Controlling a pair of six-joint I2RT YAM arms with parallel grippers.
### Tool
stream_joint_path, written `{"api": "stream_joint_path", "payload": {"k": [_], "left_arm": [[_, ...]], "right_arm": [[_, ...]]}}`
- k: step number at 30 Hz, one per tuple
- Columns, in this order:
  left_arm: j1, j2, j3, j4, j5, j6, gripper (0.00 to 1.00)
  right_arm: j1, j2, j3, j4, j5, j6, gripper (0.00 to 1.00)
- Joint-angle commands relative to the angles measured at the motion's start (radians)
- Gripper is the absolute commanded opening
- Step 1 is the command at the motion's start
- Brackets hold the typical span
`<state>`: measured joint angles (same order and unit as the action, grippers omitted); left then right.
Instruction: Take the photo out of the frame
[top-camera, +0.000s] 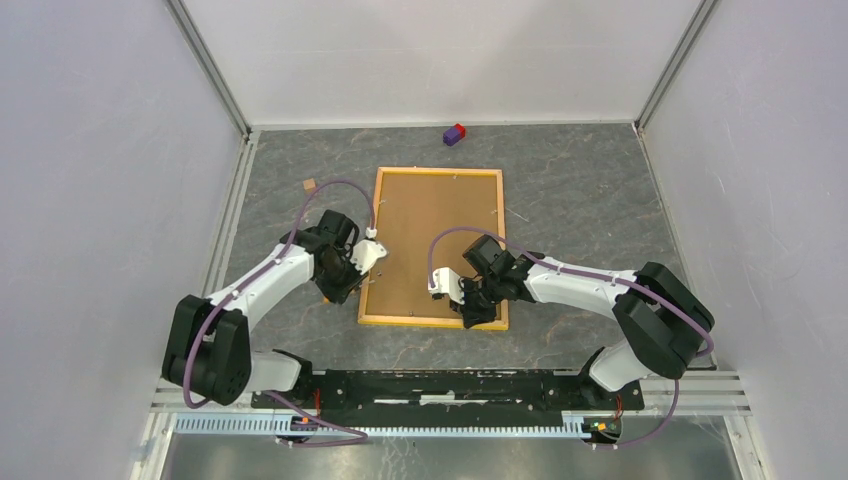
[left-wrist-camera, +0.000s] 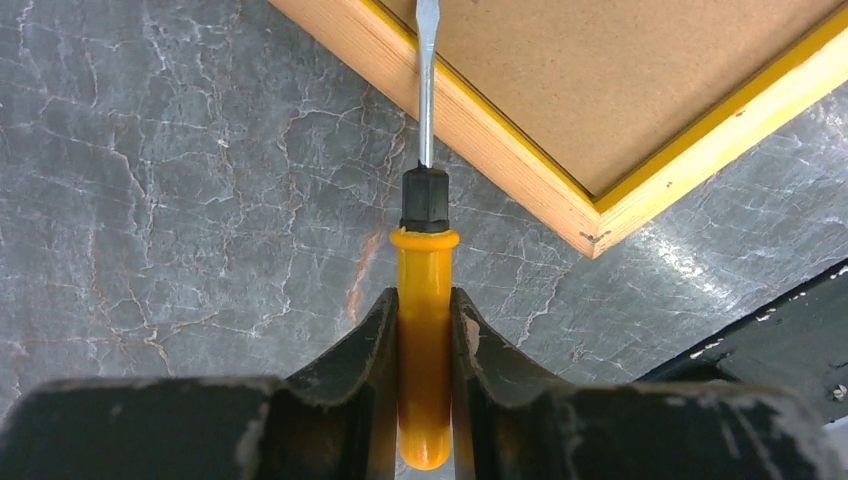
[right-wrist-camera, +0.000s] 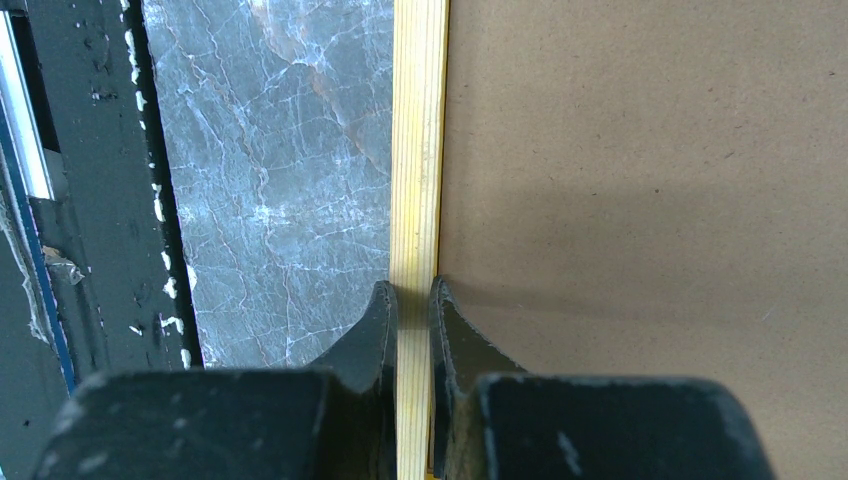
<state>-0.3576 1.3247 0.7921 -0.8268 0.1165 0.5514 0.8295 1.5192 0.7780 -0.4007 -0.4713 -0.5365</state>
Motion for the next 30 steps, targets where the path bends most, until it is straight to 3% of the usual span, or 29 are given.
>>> {"api": "stream_joint_path", "payload": {"k": [1, 12, 30], "left_arm": [[-0.015, 0.009, 0.041, 0.011, -0.032, -0.077, 0.02], [-0.067, 0.063, 0.044, 0.066, -0.062, -0.125, 0.02], [-0.072, 0.064, 0.064, 0.022, -0.077, -0.137, 0.02]], "right_arm": [[0.026, 0.07, -0.036, 0.046, 0.032, -0.021, 0.0], [0.026, 0.064, -0.036, 0.045, 0.032, -0.023, 0.0], [0.027, 0.065, -0.036, 0.041, 0.032, -0.028, 0.0]]}}
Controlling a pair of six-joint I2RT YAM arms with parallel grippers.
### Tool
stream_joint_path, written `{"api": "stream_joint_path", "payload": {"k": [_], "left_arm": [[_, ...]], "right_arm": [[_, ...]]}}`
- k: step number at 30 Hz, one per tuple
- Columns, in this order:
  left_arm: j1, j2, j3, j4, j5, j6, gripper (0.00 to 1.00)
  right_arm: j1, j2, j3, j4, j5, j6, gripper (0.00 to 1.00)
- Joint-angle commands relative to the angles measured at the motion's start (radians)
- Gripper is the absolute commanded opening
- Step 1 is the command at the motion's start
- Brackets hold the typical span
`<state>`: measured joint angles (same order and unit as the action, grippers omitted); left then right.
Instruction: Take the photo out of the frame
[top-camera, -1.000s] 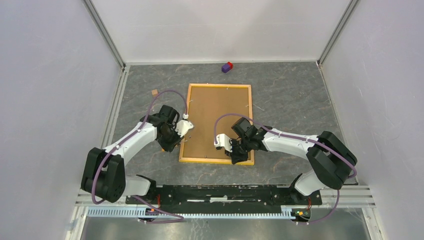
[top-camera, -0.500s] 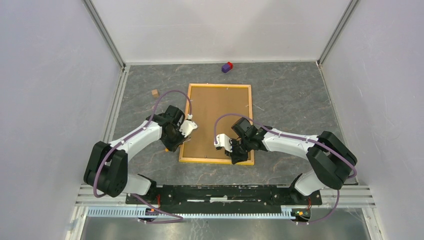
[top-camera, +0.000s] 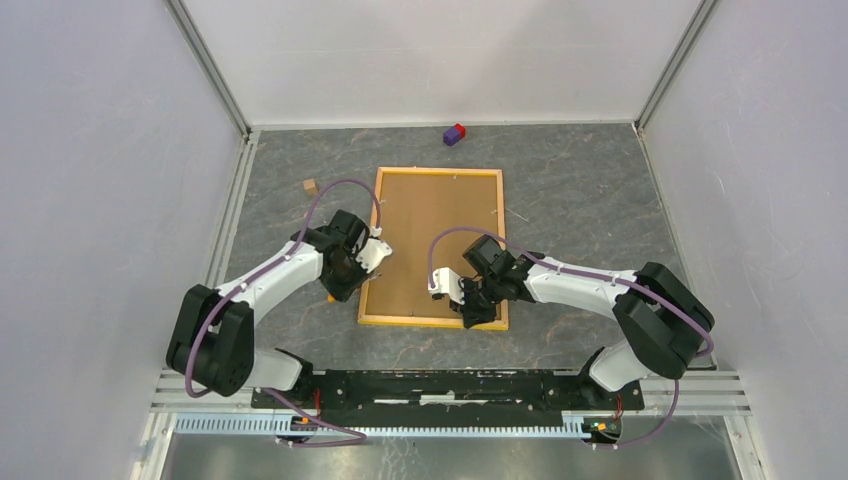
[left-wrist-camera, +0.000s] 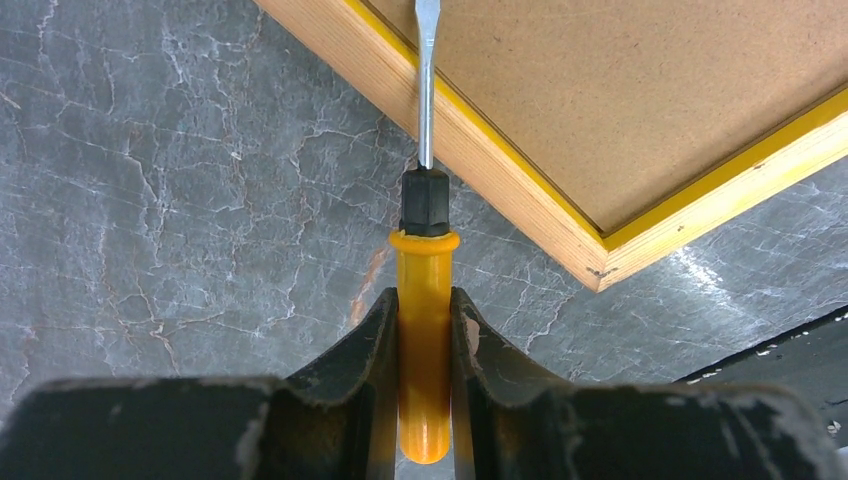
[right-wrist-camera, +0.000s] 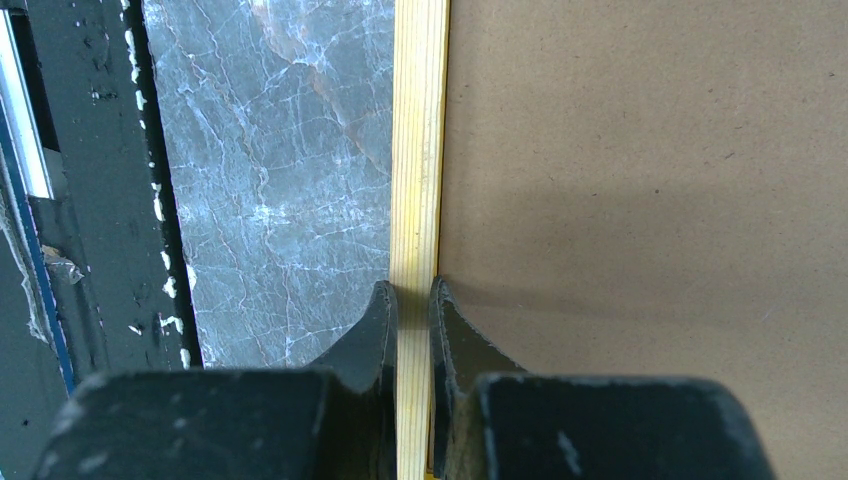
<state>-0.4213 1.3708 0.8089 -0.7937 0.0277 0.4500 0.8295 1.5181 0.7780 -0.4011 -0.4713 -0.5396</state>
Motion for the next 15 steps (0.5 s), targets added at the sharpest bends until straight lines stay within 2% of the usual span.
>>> {"api": "stream_joint_path", "payload": {"k": [1, 15], "left_arm": [[-0.011, 0.026, 0.05, -0.008, 0.014, -0.037, 0.02], [-0.038, 0.088, 0.084, 0.033, 0.036, -0.093, 0.02]], "right_arm": [[0.027, 0.066, -0.036, 0.042, 0.032, -0.025, 0.0], [0.027, 0.067, -0.037, 0.041, 0.033, -0.027, 0.0]]}}
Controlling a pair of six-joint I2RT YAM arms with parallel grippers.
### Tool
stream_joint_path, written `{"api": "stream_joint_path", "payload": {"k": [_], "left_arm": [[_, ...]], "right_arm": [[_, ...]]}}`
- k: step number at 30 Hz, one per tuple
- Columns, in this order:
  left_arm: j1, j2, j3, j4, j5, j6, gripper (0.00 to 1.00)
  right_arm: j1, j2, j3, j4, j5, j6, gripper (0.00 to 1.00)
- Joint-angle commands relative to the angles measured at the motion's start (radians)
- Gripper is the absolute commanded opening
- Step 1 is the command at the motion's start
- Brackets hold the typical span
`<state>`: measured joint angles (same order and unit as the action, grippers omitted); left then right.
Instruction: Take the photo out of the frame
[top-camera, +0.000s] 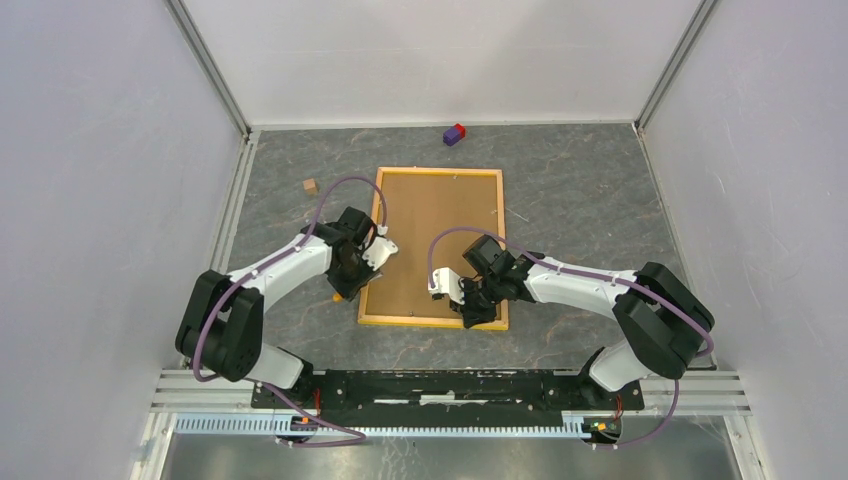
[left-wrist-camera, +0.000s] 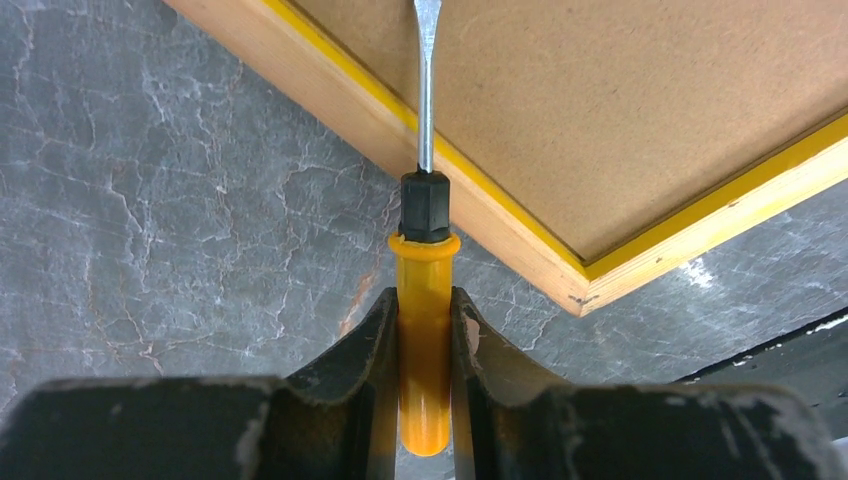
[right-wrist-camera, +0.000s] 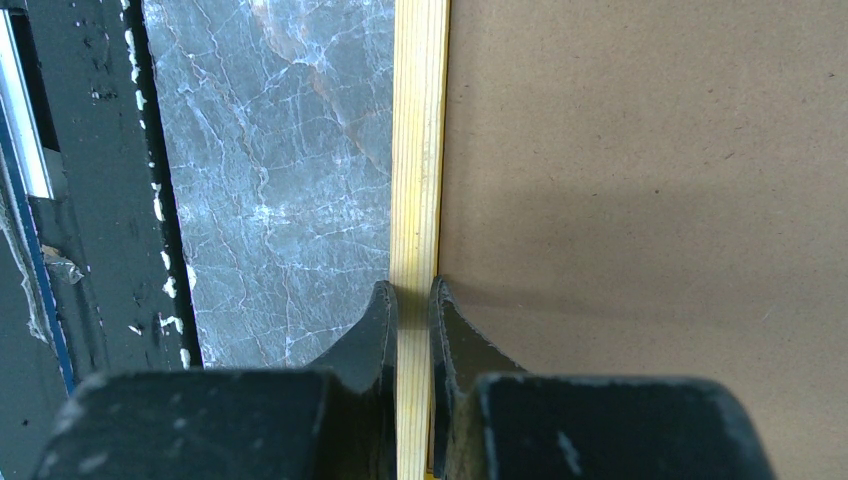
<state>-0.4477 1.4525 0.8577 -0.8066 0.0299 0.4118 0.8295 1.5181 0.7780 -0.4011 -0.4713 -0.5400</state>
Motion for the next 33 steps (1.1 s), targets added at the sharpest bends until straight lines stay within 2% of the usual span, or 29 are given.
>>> {"api": "stream_joint_path", "payload": {"k": [1, 5, 11, 14, 17, 20, 21, 25, 29, 33], "left_arm": [[-0.012, 0.007, 0.035, 0.049, 0.037, -0.058, 0.02], [-0.016, -0.004, 0.042, 0.045, 0.05, -0.06, 0.02], [-0.013, -0.062, 0.118, -0.046, 0.187, -0.052, 0.02], [-0.013, -0.083, 0.169, -0.095, 0.262, -0.071, 0.02], [-0.013, -0.094, 0.212, -0.135, 0.361, -0.099, 0.02], [-0.014, -0.092, 0.251, -0.176, 0.472, -0.123, 0.02], [-0.014, -0.089, 0.26, -0.182, 0.499, -0.132, 0.02], [-0.016, -0.073, 0.285, -0.211, 0.608, -0.148, 0.02], [-0.023, -0.049, 0.294, -0.239, 0.718, -0.15, 0.02], [-0.057, -0.04, 0.299, -0.256, 0.746, -0.142, 0.02]], "right_arm": [[0.027, 0.066, -0.037, 0.041, 0.03, -0.027, 0.0], [0.026, 0.065, -0.036, 0.038, 0.028, -0.025, 0.0], [0.023, 0.027, -0.014, 0.027, 0.017, -0.041, 0.02], [0.014, -0.025, 0.015, 0.026, 0.032, -0.054, 0.21], [0.01, -0.098, 0.048, 0.029, 0.053, -0.076, 0.51], [0.01, -0.167, 0.087, 0.041, 0.092, -0.11, 0.68], [0.009, -0.185, 0.1, 0.051, 0.103, -0.12, 0.71], [0.011, -0.25, 0.136, 0.099, 0.111, -0.167, 0.76], [0.021, -0.273, 0.169, 0.12, 0.068, -0.21, 0.76], [0.054, -0.271, 0.181, 0.134, 0.05, -0.24, 0.76]]}}
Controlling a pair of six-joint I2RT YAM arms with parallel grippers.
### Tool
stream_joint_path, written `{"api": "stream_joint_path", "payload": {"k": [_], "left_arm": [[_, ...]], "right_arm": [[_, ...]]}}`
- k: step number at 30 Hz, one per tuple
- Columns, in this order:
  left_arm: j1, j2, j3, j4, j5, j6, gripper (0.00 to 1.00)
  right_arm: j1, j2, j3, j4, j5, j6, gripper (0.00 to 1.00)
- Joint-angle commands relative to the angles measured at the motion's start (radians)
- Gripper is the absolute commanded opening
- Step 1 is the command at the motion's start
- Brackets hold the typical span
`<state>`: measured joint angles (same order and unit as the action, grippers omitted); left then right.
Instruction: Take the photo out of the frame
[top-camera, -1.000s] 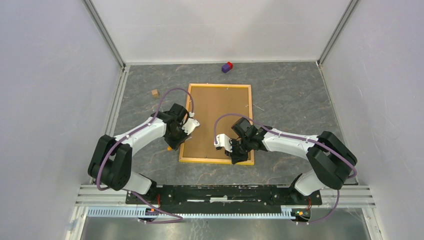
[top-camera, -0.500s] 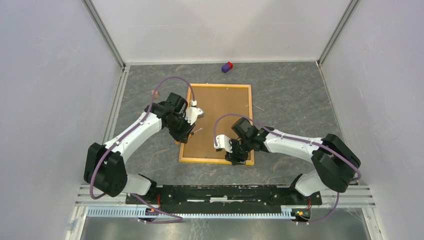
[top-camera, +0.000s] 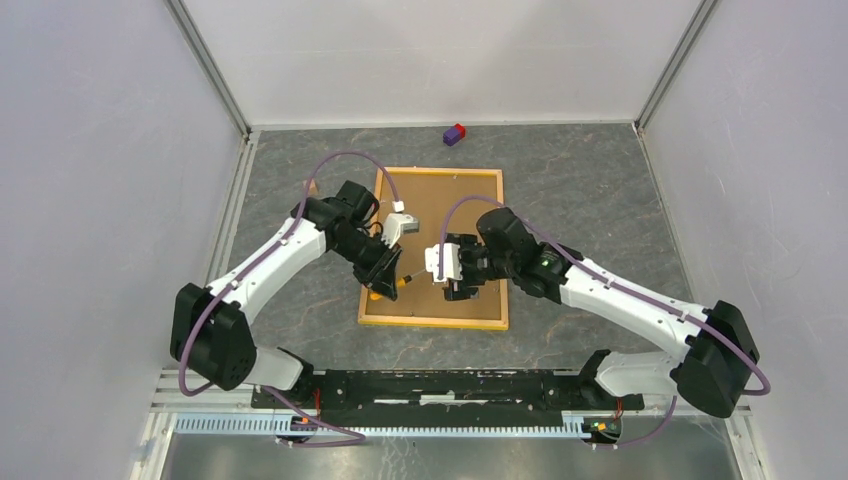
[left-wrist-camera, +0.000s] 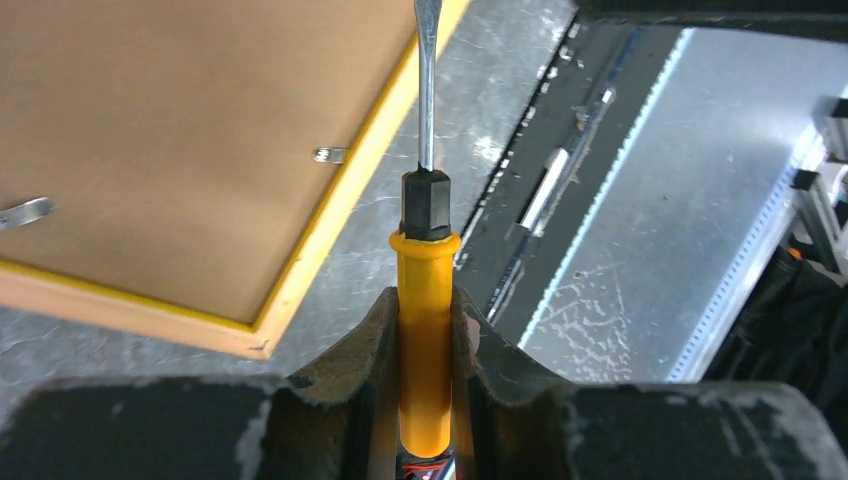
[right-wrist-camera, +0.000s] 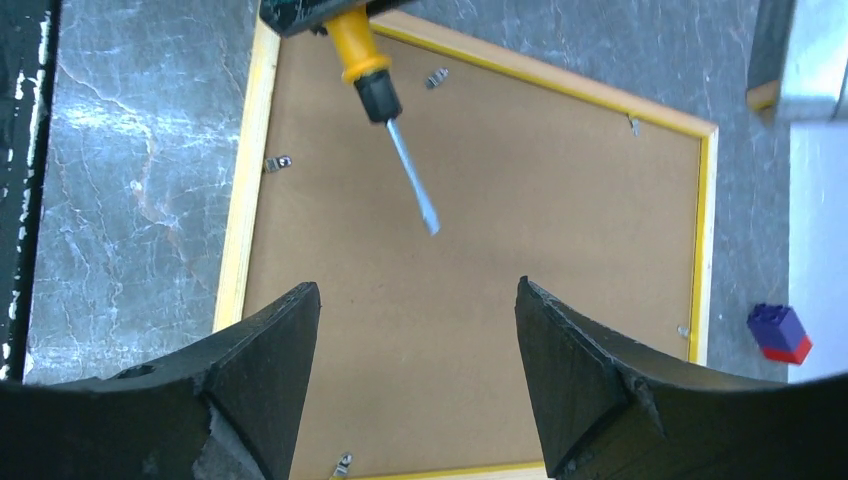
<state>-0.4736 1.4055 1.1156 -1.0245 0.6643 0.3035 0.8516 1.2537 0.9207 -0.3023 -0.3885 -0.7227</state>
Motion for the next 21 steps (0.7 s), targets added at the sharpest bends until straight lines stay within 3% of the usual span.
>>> {"api": "stream_joint_path", "payload": {"k": [1, 8, 15, 18, 21], "left_arm": [[-0.037, 0.007, 0.041, -0.039, 0.113, -0.034, 0.02], [-0.045, 0.006, 0.047, -0.039, 0.152, -0.043, 0.02], [-0.045, -0.004, 0.044, -0.033, 0.18, -0.036, 0.03], [-0.043, -0.05, 0.013, 0.015, 0.157, -0.057, 0.09], [-0.034, -0.112, -0.025, 0.093, 0.108, -0.11, 0.28]], "right_arm": [[0.041, -0.001, 0.041, 0.035, -0.035, -0.065, 0.77], [0.13, 0.054, 0.056, 0.043, 0.054, -0.101, 0.69], [0.161, 0.098, 0.064, 0.054, 0.115, -0.072, 0.22], [0.161, 0.096, 0.053, 0.069, 0.142, -0.037, 0.0], [0.155, 0.082, 0.037, 0.09, 0.152, 0.014, 0.0]]}}
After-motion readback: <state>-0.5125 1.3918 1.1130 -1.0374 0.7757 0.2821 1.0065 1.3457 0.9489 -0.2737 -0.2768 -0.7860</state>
